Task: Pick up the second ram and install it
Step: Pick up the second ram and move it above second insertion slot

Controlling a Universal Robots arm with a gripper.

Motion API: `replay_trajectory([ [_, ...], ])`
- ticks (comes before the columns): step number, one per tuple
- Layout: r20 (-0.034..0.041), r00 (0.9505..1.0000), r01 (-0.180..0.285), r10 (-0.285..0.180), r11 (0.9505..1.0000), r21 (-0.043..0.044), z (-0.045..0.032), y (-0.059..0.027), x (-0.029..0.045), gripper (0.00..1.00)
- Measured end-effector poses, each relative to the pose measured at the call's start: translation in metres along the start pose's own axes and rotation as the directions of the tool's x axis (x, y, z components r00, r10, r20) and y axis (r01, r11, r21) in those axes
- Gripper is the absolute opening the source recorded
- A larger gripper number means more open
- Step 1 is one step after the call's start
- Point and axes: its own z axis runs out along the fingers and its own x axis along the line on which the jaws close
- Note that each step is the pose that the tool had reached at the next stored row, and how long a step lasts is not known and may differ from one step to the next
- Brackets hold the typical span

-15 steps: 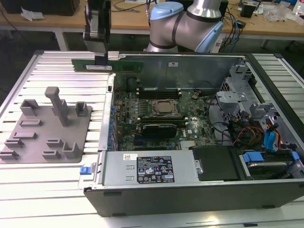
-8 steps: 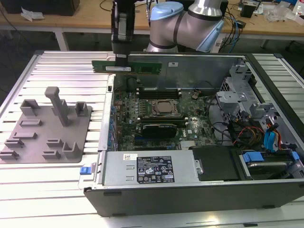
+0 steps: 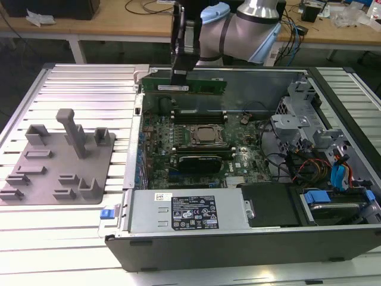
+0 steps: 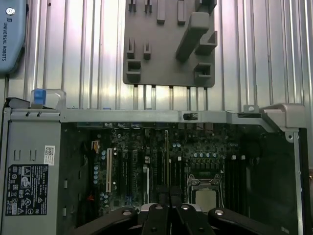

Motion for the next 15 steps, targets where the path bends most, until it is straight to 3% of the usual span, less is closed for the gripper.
replay_trajectory([
  [8, -0.0001, 1.0, 0.0, 0.0, 1.0, -0.0013, 0.002, -0.0424, -0.0004, 0.09],
  [15, -0.0036, 0.9992, 0.041, -0.041, 0.9992, -0.0036, 0.0246, -0.0464, -0.0144, 0.09],
])
